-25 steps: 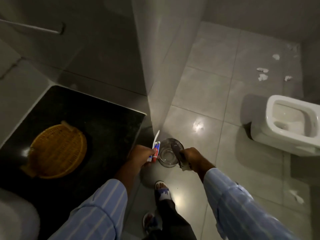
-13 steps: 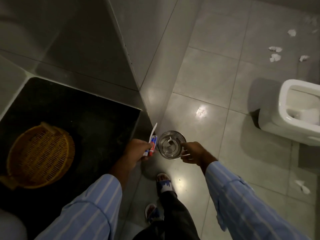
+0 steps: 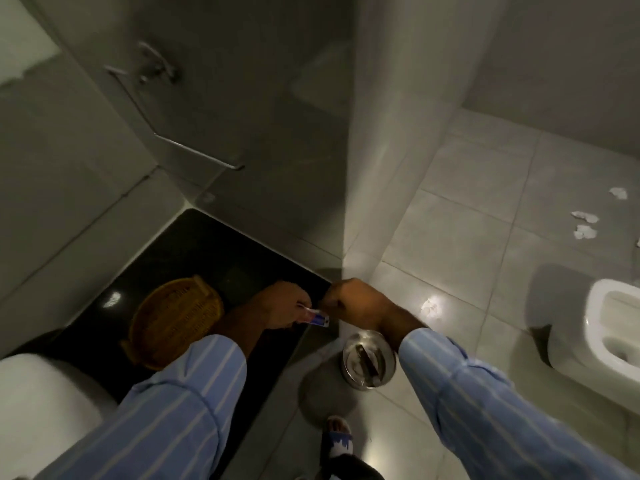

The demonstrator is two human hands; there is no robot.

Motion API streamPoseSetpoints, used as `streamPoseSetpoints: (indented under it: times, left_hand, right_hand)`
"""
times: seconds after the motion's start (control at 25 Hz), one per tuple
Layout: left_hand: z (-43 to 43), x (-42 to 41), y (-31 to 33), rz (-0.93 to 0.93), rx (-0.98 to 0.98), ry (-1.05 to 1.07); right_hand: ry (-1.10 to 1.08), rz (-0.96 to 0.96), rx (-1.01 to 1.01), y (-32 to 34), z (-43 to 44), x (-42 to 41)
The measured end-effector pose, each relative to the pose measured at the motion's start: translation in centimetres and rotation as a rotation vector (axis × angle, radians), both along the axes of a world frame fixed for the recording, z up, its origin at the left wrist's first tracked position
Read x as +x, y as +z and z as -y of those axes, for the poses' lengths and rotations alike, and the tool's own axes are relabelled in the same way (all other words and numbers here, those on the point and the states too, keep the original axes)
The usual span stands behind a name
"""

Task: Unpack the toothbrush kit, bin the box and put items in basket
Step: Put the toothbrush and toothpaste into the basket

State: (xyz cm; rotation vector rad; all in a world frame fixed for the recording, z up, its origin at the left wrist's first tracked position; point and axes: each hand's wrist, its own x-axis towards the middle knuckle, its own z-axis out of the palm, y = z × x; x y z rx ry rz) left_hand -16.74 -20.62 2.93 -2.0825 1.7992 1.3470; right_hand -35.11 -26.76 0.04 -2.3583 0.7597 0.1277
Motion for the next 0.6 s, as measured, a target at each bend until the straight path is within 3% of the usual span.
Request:
streamPoseSetpoints:
  times: [0.16,0.4,0.6]
  left_hand:
    - [-0.8,4.6,4.0,0.014,-0.135,0.097]
    - [-3.5,12.2,6.9,-0.190,-0.259,0.419]
    - [-6.6,20.8,6.7,-0.035,-0.249,0.598]
  right_hand:
    - [-0.054,0.050,0.146,3.2,1.0,4.3]
    - [-0.036,0.130,0.232,4.7,0.9,11.1]
    - [-0.174,0.205,0.439,4.3,-0.3,18.4]
